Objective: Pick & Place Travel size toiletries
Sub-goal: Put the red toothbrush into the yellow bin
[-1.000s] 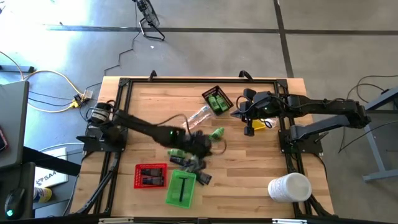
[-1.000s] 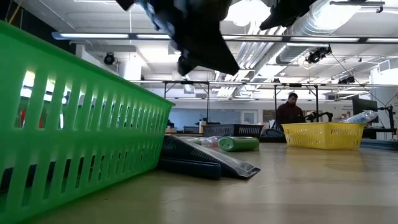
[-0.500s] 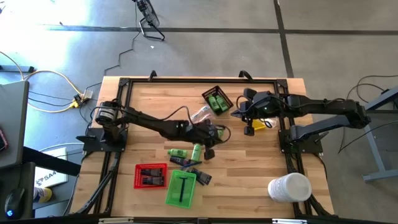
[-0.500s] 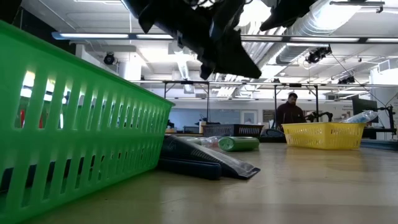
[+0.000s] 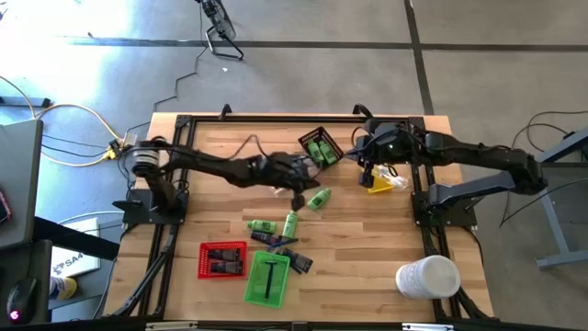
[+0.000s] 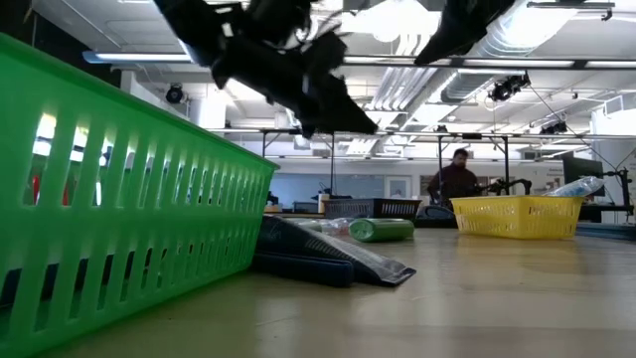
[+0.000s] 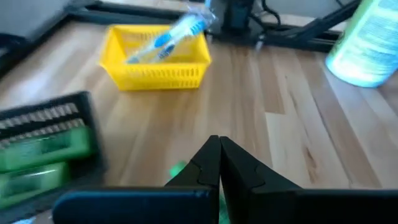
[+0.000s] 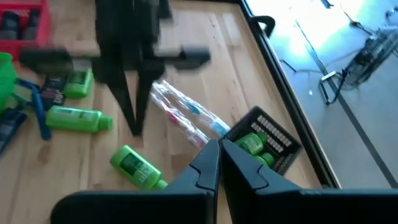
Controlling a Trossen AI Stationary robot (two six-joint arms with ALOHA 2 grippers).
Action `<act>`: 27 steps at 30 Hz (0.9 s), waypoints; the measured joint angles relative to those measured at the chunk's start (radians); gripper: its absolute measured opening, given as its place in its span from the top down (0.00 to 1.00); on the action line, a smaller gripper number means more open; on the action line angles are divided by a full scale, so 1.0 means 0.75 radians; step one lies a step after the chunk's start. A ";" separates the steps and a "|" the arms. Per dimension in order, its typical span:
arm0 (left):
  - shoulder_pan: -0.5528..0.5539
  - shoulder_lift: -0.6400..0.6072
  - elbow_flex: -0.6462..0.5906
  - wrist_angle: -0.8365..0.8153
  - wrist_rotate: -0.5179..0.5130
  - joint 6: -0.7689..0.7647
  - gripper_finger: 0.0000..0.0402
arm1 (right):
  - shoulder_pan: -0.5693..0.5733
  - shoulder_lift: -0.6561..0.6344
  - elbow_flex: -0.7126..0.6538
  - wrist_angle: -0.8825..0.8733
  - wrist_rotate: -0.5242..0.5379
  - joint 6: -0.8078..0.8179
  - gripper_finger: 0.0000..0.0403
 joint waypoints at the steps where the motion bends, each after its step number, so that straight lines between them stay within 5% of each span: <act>1: 0.003 -0.028 -0.017 0.000 0.007 0.021 1.00 | -0.009 0.000 0.000 -0.012 0.000 0.000 0.98; 8: -0.039 -0.242 -0.156 -0.050 0.017 0.061 1.00 | -0.033 0.000 0.001 -0.075 -0.007 0.046 0.98; 14: -0.132 -0.380 -0.184 -0.150 0.015 0.305 1.00 | -0.031 0.000 0.001 -0.061 -0.099 0.046 0.98; 23: -0.133 -0.649 -0.206 -0.540 -0.029 0.273 1.00 | -0.031 0.000 0.001 -0.059 -0.178 0.046 0.98; 27: -0.133 -0.717 -0.304 -0.487 -0.046 0.269 1.00 | -0.031 0.000 0.001 -0.057 -0.179 0.044 0.98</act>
